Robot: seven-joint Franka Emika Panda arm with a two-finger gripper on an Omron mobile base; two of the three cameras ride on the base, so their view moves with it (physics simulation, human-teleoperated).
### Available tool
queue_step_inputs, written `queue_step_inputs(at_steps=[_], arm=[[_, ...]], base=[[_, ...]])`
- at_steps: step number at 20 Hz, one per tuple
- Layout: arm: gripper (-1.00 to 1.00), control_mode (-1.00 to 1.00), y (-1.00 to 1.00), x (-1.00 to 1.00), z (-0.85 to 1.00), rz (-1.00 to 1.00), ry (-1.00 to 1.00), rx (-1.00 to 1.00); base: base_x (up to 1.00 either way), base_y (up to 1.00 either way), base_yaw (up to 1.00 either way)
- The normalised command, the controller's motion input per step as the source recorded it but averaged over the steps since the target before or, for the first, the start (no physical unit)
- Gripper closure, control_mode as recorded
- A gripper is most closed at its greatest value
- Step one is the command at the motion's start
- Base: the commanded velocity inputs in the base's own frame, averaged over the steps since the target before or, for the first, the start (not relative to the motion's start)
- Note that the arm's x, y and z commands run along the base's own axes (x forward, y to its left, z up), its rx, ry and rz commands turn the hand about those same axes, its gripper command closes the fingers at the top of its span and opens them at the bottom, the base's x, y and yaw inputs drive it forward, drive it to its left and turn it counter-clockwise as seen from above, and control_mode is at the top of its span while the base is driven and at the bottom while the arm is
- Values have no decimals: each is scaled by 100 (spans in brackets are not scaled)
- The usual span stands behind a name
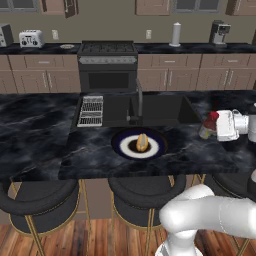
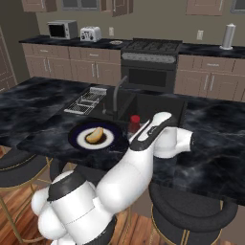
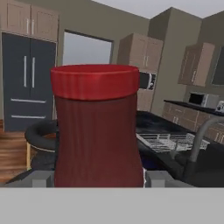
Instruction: Move the hot dog bun to the plate on the dining table and place the condiment next to that plate. Then navigate to the fridge and take the sausage and place it on the plate as well.
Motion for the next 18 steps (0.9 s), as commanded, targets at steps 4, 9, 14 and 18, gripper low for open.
queue_step_inputs(at_steps=[4, 9, 14, 18], arm=[[100, -100, 5, 21, -60, -1, 0, -15], [100, -100, 23, 28, -51, -15, -1, -13], [100, -100, 24, 35, -43, -14, 0, -8], [100, -100, 27, 42, -43, -4, 0, -2]], base=[[0, 0, 0], [0, 0, 0], [0, 0, 0], [0, 0, 0]])
